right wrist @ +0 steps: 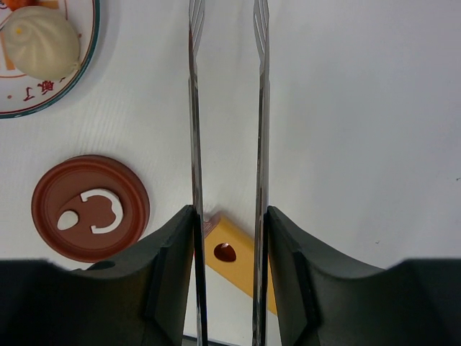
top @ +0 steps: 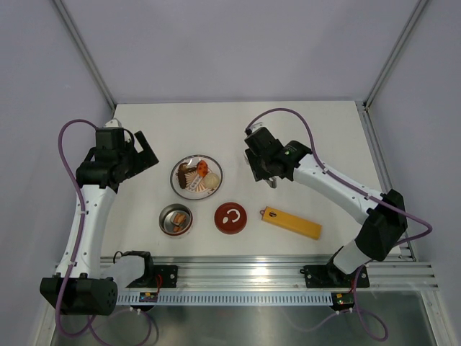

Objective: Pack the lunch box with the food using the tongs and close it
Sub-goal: Place the clamp at the center of the board.

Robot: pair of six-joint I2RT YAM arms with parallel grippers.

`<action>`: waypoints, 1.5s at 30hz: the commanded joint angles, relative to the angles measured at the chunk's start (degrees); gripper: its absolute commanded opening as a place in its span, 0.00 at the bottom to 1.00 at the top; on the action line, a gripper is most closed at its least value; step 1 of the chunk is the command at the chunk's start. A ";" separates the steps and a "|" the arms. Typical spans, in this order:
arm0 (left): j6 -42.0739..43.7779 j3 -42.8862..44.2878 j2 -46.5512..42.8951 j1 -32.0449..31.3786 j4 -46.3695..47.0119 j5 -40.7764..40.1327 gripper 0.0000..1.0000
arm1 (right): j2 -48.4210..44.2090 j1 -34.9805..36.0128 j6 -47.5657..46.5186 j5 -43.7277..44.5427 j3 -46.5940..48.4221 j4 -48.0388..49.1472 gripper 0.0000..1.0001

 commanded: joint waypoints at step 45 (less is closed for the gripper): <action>0.11 -0.75 -1.20 0.38 1.10 1.11 0.99 | 10.89 -13.31 -1.94 6.44 -0.98 22.38 0.98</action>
